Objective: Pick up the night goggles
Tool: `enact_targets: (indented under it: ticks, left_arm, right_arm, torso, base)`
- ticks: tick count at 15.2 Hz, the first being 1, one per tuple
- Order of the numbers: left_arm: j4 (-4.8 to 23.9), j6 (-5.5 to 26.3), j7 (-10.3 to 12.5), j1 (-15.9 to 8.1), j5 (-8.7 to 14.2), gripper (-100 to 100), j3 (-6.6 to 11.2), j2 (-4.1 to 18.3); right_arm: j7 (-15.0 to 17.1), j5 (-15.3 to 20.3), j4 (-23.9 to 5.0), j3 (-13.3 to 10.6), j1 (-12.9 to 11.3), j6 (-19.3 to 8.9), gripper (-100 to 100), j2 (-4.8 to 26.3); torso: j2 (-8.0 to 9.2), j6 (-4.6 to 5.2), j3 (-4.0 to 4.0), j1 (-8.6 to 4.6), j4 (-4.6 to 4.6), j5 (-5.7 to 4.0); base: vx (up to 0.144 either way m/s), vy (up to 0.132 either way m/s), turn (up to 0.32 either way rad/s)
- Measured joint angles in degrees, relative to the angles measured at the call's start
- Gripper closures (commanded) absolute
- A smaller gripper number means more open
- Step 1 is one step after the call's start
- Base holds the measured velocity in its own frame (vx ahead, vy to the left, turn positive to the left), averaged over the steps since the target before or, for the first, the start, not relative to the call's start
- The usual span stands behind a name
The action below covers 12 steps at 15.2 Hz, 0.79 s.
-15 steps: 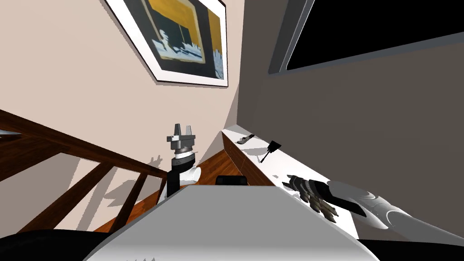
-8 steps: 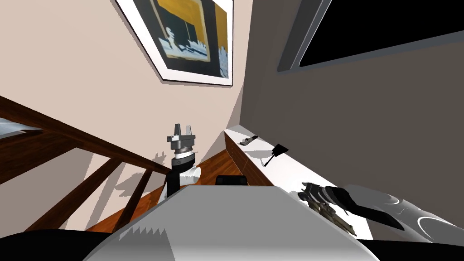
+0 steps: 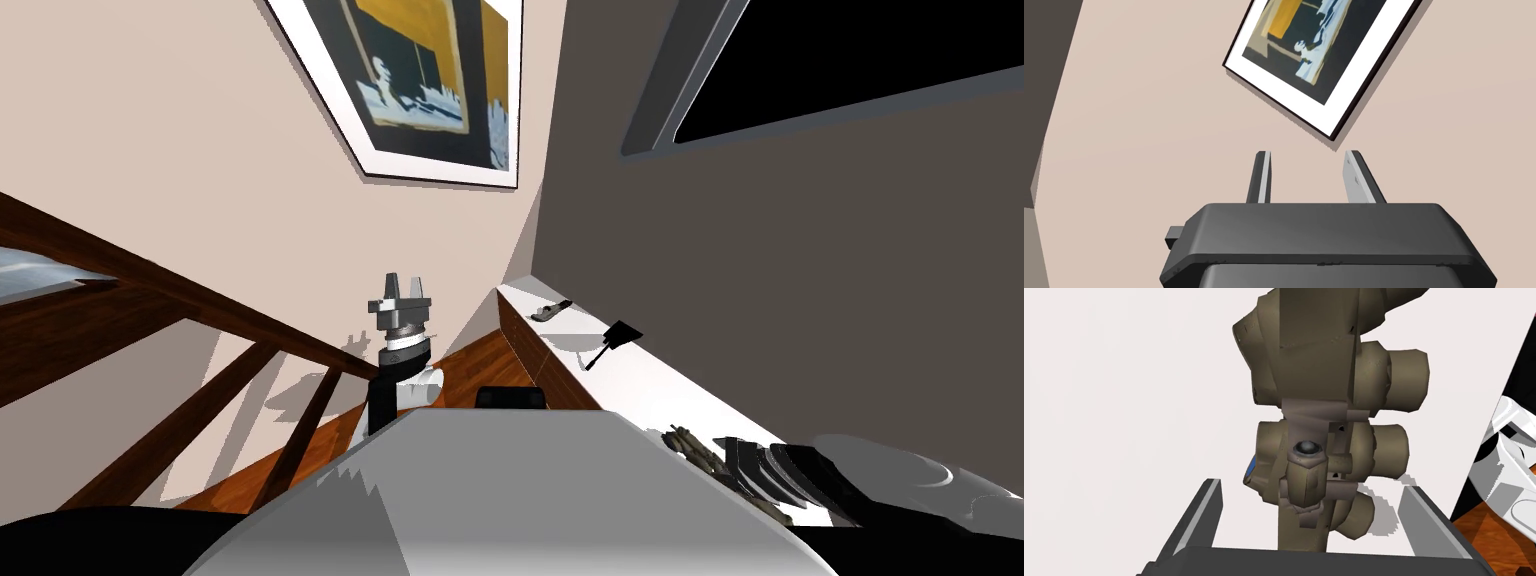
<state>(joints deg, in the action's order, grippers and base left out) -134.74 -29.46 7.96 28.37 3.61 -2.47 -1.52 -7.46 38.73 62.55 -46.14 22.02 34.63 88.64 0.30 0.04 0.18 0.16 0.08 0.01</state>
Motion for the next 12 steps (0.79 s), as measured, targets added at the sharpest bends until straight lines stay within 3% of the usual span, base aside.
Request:
enact_targets:
  ticks: [3,4,9,12]
  left_arm:
    - [0.0,0.0,0.0,0.0,0.0,0,0.0,0.0]
    - [0.0,0.0,0.0,0.0,0.0,0,0.0,0.0]
    - [0.0,0.0,0.0,0.0,0.0,0,0.0,0.0]
    - [0.0,0.0,0.0,0.0,0.0,0,0.0,0.0]
  right_arm:
    - [-0.3,0.6,-1.4,-0.5,0.2,-1.1,-100,-2.7]
    - [-0.4,0.7,-1.5,-0.6,0.3,-1.3,100,-2.9]
    - [-0.4,0.7,-1.5,-0.6,0.3,-1.3,100,-2.9]
    - [-0.1,0.0,-0.1,-0.1,0.2,-0.4,100,-0.4]
  torso:
    - [0.04,0.01,0.02,-0.01,0.01,0.0]
    - [0.03,0.0,0.02,0.01,0.01,0.02]
    - [-0.01,0.02,-0.01,0.07,-0.01,0.02]
    - [-0.1,0.0,-0.05,0.22,-0.01,0.15]
  base:
    - [-0.012,-0.013,0.039]
    - [0.0,0.0,0.0]
    - [0.003,0.002,-0.008]
    - [0.015,0.017,-0.046]
